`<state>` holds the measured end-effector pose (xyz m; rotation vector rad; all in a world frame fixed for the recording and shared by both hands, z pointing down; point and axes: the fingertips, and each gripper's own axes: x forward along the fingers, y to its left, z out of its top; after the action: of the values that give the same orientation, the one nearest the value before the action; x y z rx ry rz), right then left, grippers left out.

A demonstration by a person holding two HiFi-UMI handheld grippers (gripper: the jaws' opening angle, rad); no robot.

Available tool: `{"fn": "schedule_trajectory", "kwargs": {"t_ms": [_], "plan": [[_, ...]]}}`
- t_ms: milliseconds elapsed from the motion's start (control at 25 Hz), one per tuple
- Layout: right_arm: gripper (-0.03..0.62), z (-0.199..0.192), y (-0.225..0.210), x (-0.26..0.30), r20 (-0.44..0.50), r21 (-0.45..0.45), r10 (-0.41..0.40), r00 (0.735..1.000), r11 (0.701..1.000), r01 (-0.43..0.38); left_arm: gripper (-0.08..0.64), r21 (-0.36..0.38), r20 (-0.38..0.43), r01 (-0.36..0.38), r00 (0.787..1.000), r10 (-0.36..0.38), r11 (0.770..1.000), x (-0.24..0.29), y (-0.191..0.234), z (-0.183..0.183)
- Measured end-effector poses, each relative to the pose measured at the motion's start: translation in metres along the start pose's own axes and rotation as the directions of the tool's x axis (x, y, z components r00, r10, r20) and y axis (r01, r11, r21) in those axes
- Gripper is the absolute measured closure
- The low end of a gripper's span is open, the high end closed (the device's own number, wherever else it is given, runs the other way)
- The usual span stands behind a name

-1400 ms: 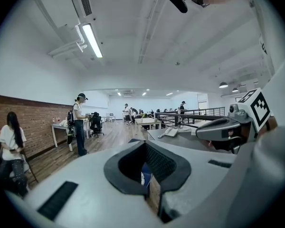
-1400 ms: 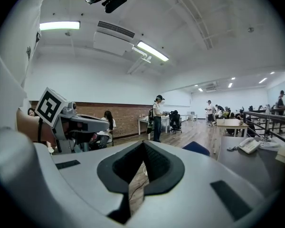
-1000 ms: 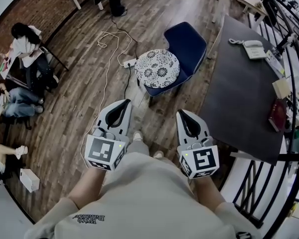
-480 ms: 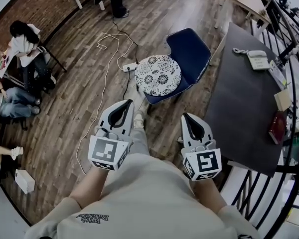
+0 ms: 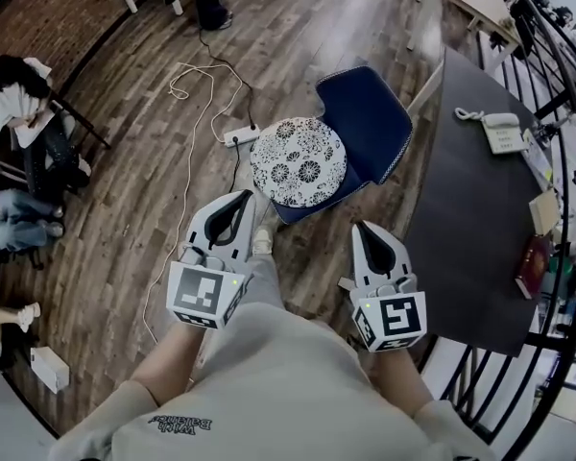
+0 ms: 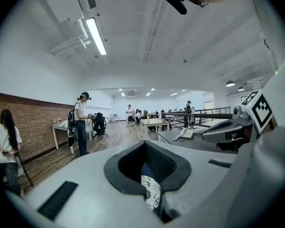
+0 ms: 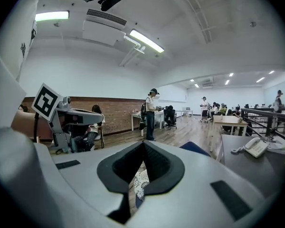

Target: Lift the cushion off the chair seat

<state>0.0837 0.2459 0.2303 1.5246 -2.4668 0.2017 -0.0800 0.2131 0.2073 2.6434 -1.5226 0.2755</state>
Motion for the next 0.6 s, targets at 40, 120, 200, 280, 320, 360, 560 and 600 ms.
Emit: {"fn": "schedule_trajectory", "kwargs": {"t_ms": [40, 120, 200, 280, 320, 360, 560, 600], "plan": [[0.589, 0.003, -0.003, 0.013, -0.004, 0.001, -0.001, 1.0, 1.0, 0.001, 0.555, 0.0, -0.002, 0.007, 1.0, -0.007, 1.0, 0.01, 0.009, 0.001], [0.589, 0.008, -0.007, 0.041, -0.019, 0.004, -0.005, 1.0, 1.0, 0.005, 0.555, -0.001, -0.007, 0.021, 1.0, -0.021, 1.0, 0.029, 0.027, 0.004], [0.589, 0.016, -0.011, 0.07, -0.03, 0.008, -0.005, 1.0, 1.0, 0.005, 0.555, 0.003, -0.017, 0.033, 0.999, -0.033, 0.999, 0.048, 0.048, 0.007], [0.589, 0.022, -0.013, 0.097, -0.038, 0.013, -0.003, 0.999, 1.0, 0.003, 0.555, 0.006, -0.021, 0.043, 0.999, -0.043, 0.999, 0.066, 0.068, 0.011], [0.589, 0.024, -0.015, 0.11, -0.042, 0.015, -0.004, 0.999, 1.0, 0.004, 0.555, 0.007, -0.02, 0.048, 0.999, -0.048, 0.999, 0.074, 0.078, 0.013], [0.589, 0.026, -0.016, 0.123, -0.045, 0.016, -0.006, 0.999, 1.0, 0.007, 0.555, 0.006, -0.021, 0.052, 0.998, -0.052, 0.999, 0.083, 0.087, 0.013], [0.589, 0.042, -0.026, 0.189, -0.05, 0.014, -0.038, 0.998, 0.999, 0.039, 0.555, -0.002, -0.022, 0.08, 0.997, -0.08, 0.997, 0.128, 0.139, 0.016], [0.589, 0.046, -0.028, 0.2, -0.052, 0.014, -0.048, 0.997, 0.999, 0.049, 0.555, -0.006, -0.019, 0.086, 0.996, -0.086, 0.996, 0.137, 0.148, 0.018]]}}
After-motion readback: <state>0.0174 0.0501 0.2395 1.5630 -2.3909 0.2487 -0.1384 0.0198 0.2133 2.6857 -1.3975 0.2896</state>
